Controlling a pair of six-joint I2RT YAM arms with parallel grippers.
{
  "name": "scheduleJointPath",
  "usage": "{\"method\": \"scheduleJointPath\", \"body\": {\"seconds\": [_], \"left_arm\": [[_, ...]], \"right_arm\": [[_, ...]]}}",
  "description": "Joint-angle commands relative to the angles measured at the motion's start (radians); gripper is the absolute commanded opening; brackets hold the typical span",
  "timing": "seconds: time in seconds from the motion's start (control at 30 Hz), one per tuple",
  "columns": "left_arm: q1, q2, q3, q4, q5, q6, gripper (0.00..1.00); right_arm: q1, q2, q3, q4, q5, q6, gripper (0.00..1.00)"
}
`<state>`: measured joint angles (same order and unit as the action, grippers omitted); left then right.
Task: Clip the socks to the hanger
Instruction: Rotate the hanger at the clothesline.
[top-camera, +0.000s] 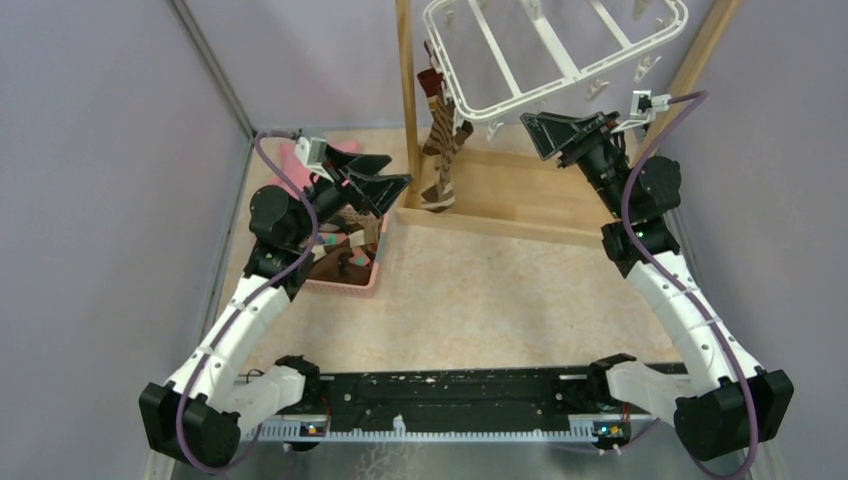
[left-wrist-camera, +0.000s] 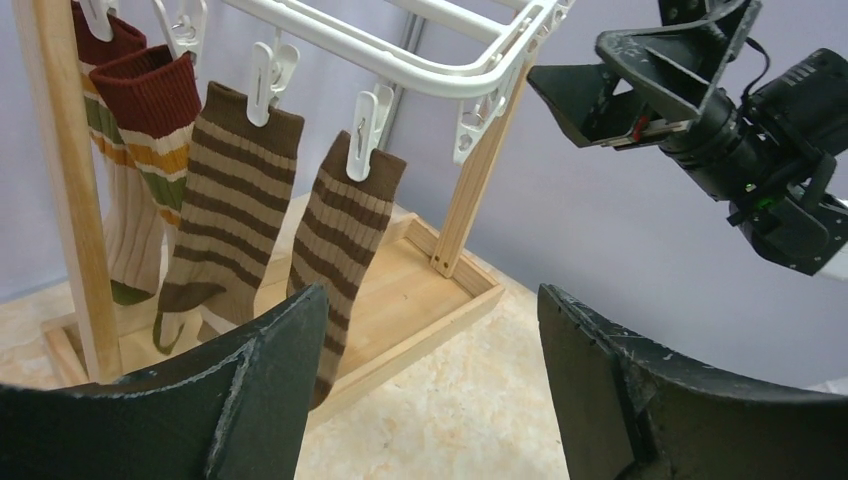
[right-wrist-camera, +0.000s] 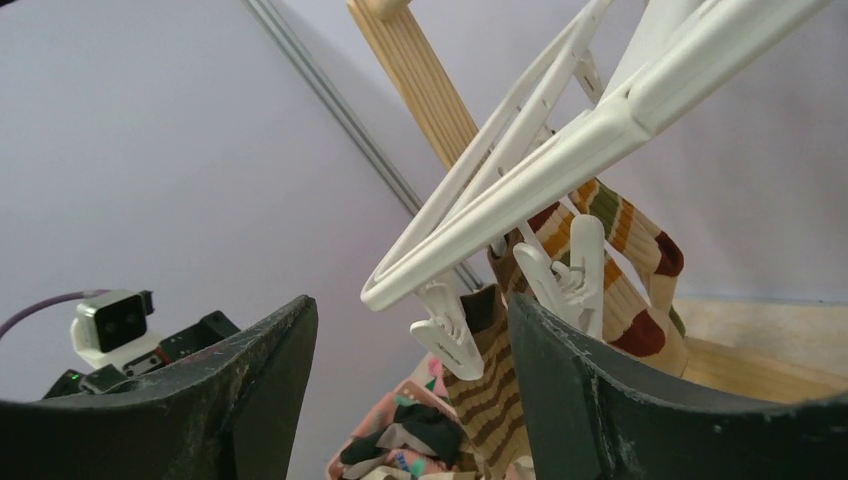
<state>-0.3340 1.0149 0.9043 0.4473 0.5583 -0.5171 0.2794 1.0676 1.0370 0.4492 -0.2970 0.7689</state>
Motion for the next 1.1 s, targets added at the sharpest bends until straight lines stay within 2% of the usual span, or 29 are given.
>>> {"method": "scheduleJointPath", "body": {"seconds": [0.0, 0.6, 0.8, 1.07], "left_arm": [[-0.002, -0.052, -0.031, -0.011, 0.023, 0.056, 0.83], [-0.001, -0.1, -0.08, -0.104, 0.03, 0.118, 0.85], [-0.002, -0.125, -0.094, -0.202, -0.036, 0.189, 0.87], [-0.002, -0.163, -0.123, -0.275, -0.075, 0.233, 0.94]], "right_arm": [[0.009, -0.019, -0.022, 0.01, -0.004, -0.038, 0.69], [0.009, -0.034, -0.048, -0.02, 0.008, -0.084, 0.71], [0.007, -0.104, -0.08, -0.112, 0.092, -0.186, 0.79], [0.007, -0.165, -0.138, -0.134, 0.08, -0.256, 0.83]]}}
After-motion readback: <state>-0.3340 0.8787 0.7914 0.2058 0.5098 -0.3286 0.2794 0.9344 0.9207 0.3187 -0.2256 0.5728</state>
